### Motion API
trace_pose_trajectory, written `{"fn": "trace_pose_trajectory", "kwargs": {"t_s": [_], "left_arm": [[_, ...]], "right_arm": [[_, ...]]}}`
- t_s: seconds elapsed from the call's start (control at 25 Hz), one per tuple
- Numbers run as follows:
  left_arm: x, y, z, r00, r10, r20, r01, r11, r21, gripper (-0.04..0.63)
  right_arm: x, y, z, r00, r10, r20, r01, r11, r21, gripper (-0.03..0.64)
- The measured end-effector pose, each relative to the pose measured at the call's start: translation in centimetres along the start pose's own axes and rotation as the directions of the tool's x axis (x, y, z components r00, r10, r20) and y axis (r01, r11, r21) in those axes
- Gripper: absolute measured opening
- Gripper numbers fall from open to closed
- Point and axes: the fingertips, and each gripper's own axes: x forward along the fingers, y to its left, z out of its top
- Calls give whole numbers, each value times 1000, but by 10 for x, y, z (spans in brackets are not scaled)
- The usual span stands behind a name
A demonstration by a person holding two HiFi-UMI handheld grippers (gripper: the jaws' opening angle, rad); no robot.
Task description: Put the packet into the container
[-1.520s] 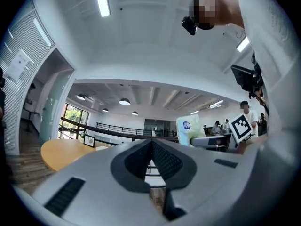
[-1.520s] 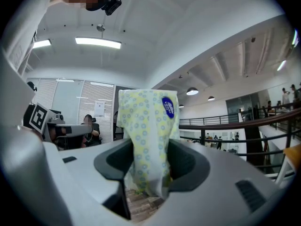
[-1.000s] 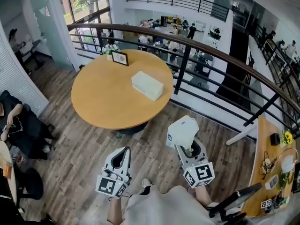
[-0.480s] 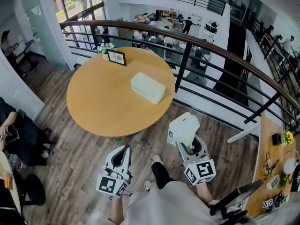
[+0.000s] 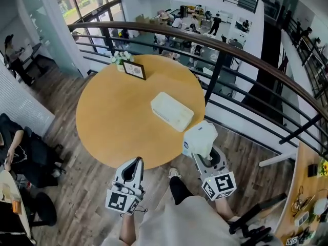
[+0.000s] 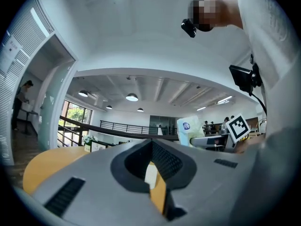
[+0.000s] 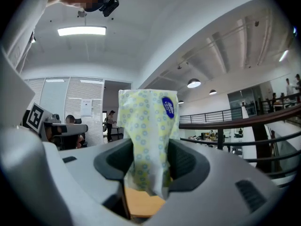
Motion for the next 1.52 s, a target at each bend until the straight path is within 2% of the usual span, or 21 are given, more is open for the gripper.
{"fn": "trace_pose_trajectory", "kwargs": {"t_s": [0.36, 0.56, 0.88, 1.0, 1.24, 1.52], "left_arm": [[100, 55, 19, 999, 31, 8, -31, 1000, 4, 5], [142, 78, 16, 999, 37, 9, -37, 999, 7, 5], [160, 102, -10, 997, 64, -40, -65, 997, -35, 5], [168, 108, -14, 995, 80, -61, -83, 995, -51, 5], [149, 119, -26, 987, 115, -115, -129, 985, -118, 5], [144, 129, -35, 978, 135, -158, -160, 974, -162, 5]], "right_arm": [[100, -58, 30, 1000, 20, 19, -21, 1000, 13, 220], [139, -84, 29, 999, 29, 13, -29, 1000, 13, 221], [176, -95, 7, 998, 43, -50, -41, 999, 27, 221], [190, -99, 3, 995, 53, -89, -54, 998, -9, 221], [200, -79, -12, 978, 79, -193, -99, 990, -98, 220], [219, -67, -18, 963, 121, -241, -145, 986, -85, 219]]}}
